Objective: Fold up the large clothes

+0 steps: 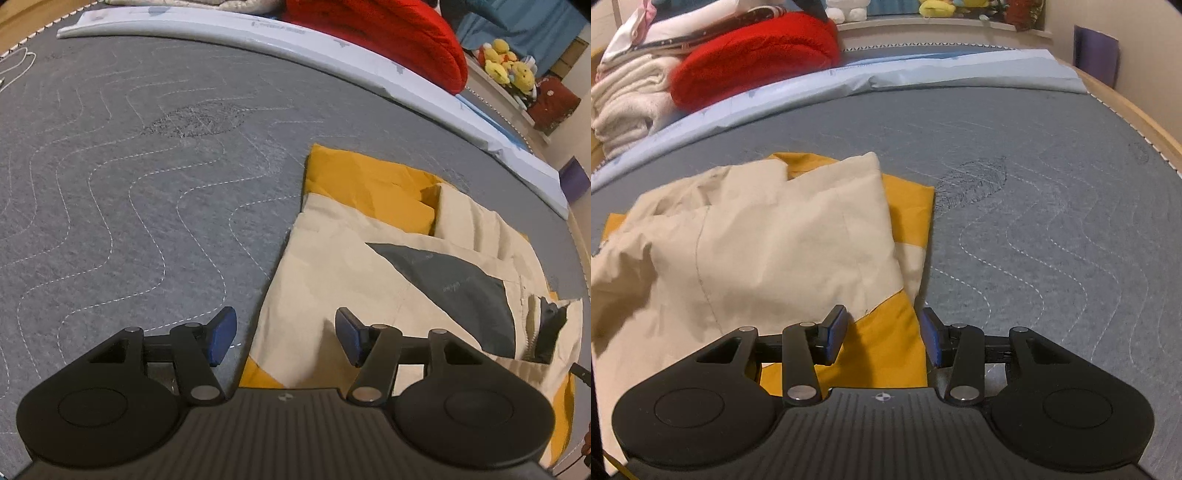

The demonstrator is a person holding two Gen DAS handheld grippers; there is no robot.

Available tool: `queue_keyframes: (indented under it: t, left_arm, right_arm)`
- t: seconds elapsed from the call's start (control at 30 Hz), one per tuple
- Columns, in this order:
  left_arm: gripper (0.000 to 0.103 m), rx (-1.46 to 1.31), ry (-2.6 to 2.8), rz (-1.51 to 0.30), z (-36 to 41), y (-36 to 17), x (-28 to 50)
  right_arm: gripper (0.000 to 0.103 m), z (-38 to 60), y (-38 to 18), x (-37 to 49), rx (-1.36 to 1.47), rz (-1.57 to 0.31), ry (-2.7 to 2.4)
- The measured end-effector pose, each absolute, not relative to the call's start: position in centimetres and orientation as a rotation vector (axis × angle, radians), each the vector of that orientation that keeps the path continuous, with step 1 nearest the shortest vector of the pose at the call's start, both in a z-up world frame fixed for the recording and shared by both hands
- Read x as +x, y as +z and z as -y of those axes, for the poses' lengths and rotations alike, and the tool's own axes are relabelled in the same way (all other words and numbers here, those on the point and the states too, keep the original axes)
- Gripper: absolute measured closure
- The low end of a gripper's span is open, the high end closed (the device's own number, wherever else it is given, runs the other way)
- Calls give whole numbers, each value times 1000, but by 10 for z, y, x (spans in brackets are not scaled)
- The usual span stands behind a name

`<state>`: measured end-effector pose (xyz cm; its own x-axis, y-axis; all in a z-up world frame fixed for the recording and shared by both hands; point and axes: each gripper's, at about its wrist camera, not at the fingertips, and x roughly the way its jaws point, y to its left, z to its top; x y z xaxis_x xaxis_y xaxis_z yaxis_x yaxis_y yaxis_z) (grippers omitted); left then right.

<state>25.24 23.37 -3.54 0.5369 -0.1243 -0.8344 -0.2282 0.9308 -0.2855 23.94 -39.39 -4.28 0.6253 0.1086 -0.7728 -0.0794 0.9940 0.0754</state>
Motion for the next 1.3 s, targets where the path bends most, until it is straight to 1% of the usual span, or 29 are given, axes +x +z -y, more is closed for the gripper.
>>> queue_keyframes:
  t: [0.2,0.3,0.33,0.4,0.43,0.47,0.5,0.53,0.63,0.8,0.93,0.97,1.0,1.03,1.07,1.1,1.13,1.17,1.23,1.3]
  left_arm:
    - [41,-392,64,-1014,-234,-37,258]
    - [42,-387,63,-1022,-233,-39,260]
    - [43,-382,64,-1026,-233,-40,260]
    - [55,-381,64,-1031,-233,-41,260]
    - [76,-387,60,-1035,-234,-42,261]
    - [89,-394,53,-1038,-234,-43,261]
    - [101,-397,46,-1031,-234,-42,261]
    - [102,-393,44,-1016,-234,-38,260]
    - [102,-381,28,-934,-234,-18,254]
    - [103,-434,-5,-679,-238,26,243]
    - [102,-428,17,-529,-232,41,253]
    - [101,-425,26,-505,-230,42,257]
    - [97,-418,43,-487,-225,42,265]
    - [91,-410,64,-490,-222,40,272]
    - [74,-409,76,-518,-221,35,279]
    - [66,-420,62,-585,-219,26,290]
    - [65,-429,54,-640,-219,18,294]
    - [65,-428,67,-672,-220,13,294]
    - [65,-420,73,-727,-222,5,292]
    - [60,-423,35,-781,-225,-2,292]
  right_arm:
    - [59,395,-48,247,44,-900,110]
    - [65,394,-49,247,41,-896,114]
    - [69,394,-49,247,39,-894,116]
    - [80,393,-48,246,34,-888,122]
    - [92,392,-48,245,31,-883,127]
    - [97,392,-47,244,26,-877,135]
    - [99,391,-46,243,20,-868,140]
    - [101,390,-43,242,15,-858,146]
    - [102,395,-29,236,51,-793,155]
    - [103,413,0,230,211,-637,131]
    - [103,427,12,235,344,-502,51]
    - [102,428,13,238,362,-479,19]
    - [102,429,10,244,366,-478,-23]
    - [98,428,6,251,368,-500,-65]
    - [89,428,0,260,374,-538,-96]
    - [86,427,-6,266,375,-576,-120]
    - [75,426,-11,270,371,-608,-128]
    - [67,424,-16,273,361,-643,-129]
    - [65,421,-28,278,330,-740,-135]
    - [65,419,-42,283,307,-851,-109]
